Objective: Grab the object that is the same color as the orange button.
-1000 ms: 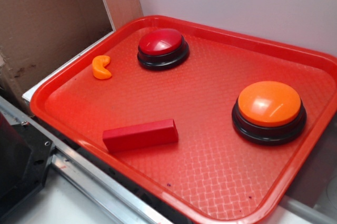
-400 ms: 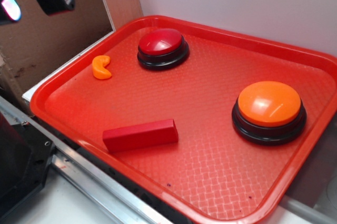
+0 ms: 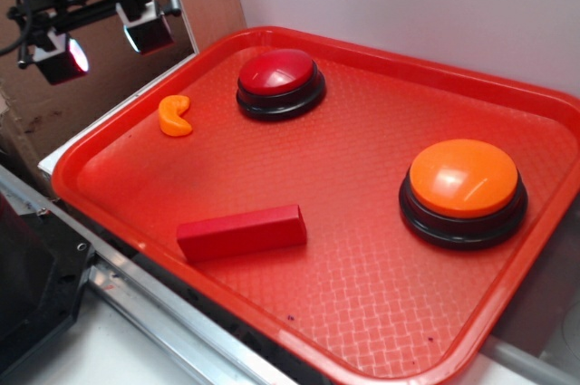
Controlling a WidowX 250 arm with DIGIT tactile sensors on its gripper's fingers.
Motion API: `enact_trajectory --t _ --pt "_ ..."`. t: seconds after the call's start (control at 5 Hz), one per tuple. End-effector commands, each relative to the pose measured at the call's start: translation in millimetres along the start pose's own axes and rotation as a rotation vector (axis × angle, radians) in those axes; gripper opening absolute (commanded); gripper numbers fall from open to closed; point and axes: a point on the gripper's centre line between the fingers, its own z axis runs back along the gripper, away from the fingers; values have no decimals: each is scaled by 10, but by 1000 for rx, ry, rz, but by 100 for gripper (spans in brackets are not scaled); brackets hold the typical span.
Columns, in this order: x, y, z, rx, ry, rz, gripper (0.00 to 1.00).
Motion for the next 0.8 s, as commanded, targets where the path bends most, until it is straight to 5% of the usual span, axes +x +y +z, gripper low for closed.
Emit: enact_trajectory --t 0.0,0.6 --pt "142 -34 -346 11 4 65 100" --pt "307 -65 -645 17 -7 139 100"
